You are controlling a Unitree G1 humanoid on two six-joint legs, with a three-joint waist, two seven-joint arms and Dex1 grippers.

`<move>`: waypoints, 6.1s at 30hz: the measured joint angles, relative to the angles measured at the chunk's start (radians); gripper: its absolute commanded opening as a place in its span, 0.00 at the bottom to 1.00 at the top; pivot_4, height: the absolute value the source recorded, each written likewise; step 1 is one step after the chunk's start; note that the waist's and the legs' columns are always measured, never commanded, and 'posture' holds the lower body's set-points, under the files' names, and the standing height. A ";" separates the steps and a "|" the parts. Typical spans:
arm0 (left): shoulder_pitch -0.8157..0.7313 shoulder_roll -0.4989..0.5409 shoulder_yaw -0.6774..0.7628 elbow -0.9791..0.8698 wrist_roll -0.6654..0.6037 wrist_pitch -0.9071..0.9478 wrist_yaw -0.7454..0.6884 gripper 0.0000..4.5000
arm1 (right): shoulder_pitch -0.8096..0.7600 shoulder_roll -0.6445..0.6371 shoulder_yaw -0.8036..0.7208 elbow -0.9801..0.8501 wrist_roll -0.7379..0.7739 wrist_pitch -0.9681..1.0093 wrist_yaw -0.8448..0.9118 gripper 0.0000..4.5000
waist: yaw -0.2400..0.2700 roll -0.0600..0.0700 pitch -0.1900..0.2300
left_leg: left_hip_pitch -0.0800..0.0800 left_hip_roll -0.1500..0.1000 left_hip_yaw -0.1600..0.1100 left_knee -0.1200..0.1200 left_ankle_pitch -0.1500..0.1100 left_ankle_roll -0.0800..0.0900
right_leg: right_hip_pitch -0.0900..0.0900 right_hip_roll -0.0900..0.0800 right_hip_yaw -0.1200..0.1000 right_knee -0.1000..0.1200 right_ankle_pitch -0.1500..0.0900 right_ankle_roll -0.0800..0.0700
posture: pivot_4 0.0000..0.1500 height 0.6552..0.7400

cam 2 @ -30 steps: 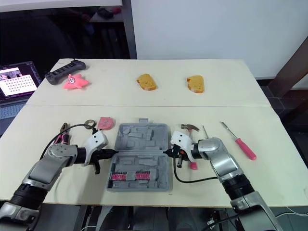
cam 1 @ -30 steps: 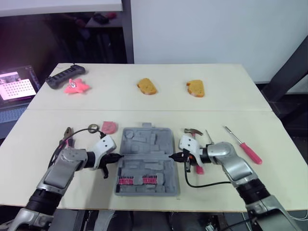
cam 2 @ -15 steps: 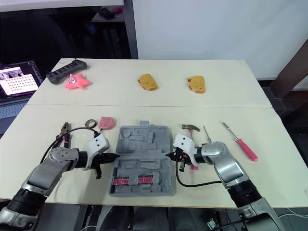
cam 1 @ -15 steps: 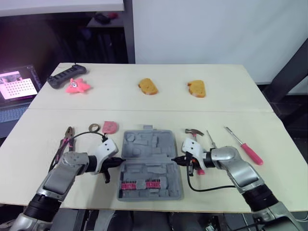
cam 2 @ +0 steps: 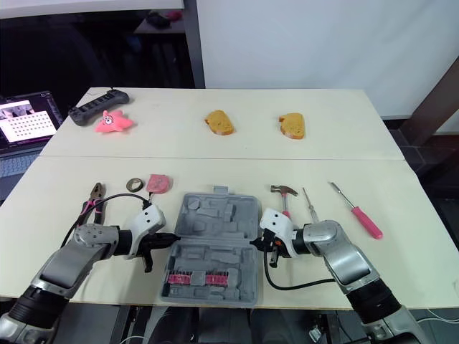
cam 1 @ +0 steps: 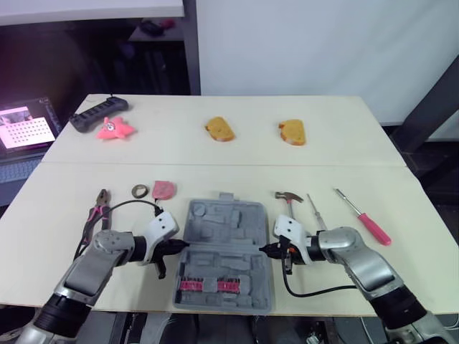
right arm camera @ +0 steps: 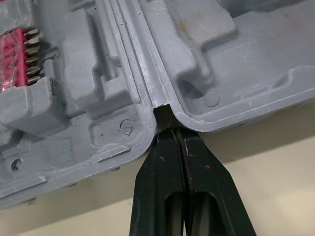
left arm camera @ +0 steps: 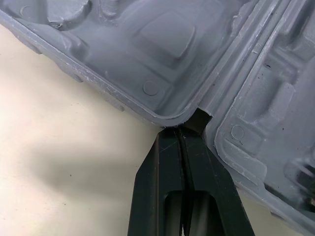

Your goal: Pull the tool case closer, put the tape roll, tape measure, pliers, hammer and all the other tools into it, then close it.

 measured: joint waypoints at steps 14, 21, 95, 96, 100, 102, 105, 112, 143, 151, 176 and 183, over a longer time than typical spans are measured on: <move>0.104 0.070 0.014 -0.121 -0.080 0.113 0.001 0.00 | 0.052 -0.056 0.028 -0.074 0.036 0.038 0.026 0.01 | 0.000 -0.002 -0.001 | 0.000 0.000 0.000 -0.001 0.000 0.000 | 0.000 0.000 0.000 -0.002 0.000 0.000 | 1.00 0.97; 0.161 0.107 0.031 -0.168 -0.112 0.138 0.000 0.00 | 0.067 -0.071 0.032 -0.094 0.051 0.055 0.025 0.01 | 0.002 -0.002 -0.002 | 0.000 0.000 0.000 -0.001 0.000 0.000 | 0.001 0.000 0.000 -0.002 0.000 0.000 | 1.00 0.97; 0.325 0.164 0.507 0.195 -0.267 -0.307 -0.162 0.77 | 0.273 -0.275 -0.472 0.053 0.357 -0.128 0.168 0.74 | 0.002 -0.006 -0.003 | 0.000 0.000 0.002 0.000 0.000 0.000 | 0.001 -0.001 0.001 -0.004 -0.003 -0.004 | 1.00 0.97; 0.348 0.166 0.547 0.231 -0.271 -0.344 -0.177 0.85 | 0.280 -0.282 -0.510 0.103 0.356 -0.155 0.169 0.84 | 0.002 -0.006 -0.003 | 0.000 0.000 0.002 0.000 0.000 0.000 | 0.000 -0.001 0.001 -0.005 -0.003 -0.004 | 1.00 0.97; 0.396 0.168 0.682 0.399 -0.280 -0.466 -0.216 1.00 | 0.289 -0.311 -0.624 0.271 0.351 -0.245 0.177 0.99 | 0.000 -0.006 -0.003 | 0.000 0.000 0.004 -0.001 0.000 0.000 | -0.001 -0.001 0.002 -0.005 -0.003 -0.005 | 1.00 0.97; 0.394 0.174 0.782 0.537 -0.290 -0.542 -0.212 1.00 | 0.272 -0.317 -0.666 0.364 0.351 -0.299 0.181 0.99 | -0.002 -0.006 -0.003 | 0.000 0.001 0.004 -0.001 0.000 0.000 | -0.001 -0.001 0.002 -0.005 -0.003 -0.006 | 1.00 0.97; 0.383 0.178 0.893 0.661 -0.320 -0.597 -0.191 1.00 | 0.225 -0.317 -0.688 0.476 0.353 -0.336 0.193 0.99 | -0.002 -0.006 -0.003 | 0.000 0.001 0.006 -0.002 0.000 0.000 | -0.002 -0.001 0.003 -0.005 -0.003 -0.006 | 1.00 0.97; 0.425 0.148 0.940 0.595 -0.346 -0.586 -0.163 1.00 | 0.071 -0.303 -0.664 0.427 0.447 -0.172 0.193 0.99 | -0.002 -0.004 -0.002 | 0.000 0.001 0.006 -0.002 0.000 0.000 | -0.002 -0.001 0.004 -0.004 -0.003 -0.006 | 1.00 0.97; -0.136 0.015 0.424 0.197 -0.239 0.080 0.408 1.00 | -0.448 -0.196 -0.168 -0.155 0.393 0.152 0.073 0.99 | 0.002 -0.005 -0.001 | -0.004 0.000 0.001 0.000 0.000 0.000 | -0.004 -0.001 0.000 -0.003 0.000 0.000 | 1.00 0.97; -0.374 0.029 0.232 0.558 -0.105 -0.001 0.281 0.61 | -0.384 -0.232 -0.202 -0.237 0.395 0.201 -0.005 1.00 | 0.002 -0.005 -0.001 | -0.010 0.000 -0.001 0.000 0.000 0.000 | -0.009 0.000 -0.002 -0.002 0.000 0.000 | 1.00 0.97; -0.647 -0.093 0.129 1.088 0.118 -0.339 0.263 0.10 | -0.305 -0.308 -0.302 -0.337 0.425 0.240 -0.079 1.00 | 0.025 -0.005 -0.001 | -0.015 0.000 -0.003 0.002 0.001 -0.001 | -0.013 0.000 -0.004 0.001 0.001 0.000 | 1.00 0.97; -0.603 -0.015 0.154 0.931 0.107 -0.230 0.214 0.01 | -0.310 -0.312 -0.301 -0.337 0.433 0.240 -0.077 1.00 | 0.024 -0.005 -0.001 | -0.016 0.000 -0.003 0.002 0.001 -0.001 | -0.015 0.000 -0.004 0.001 0.001 0.000 | 1.00 0.97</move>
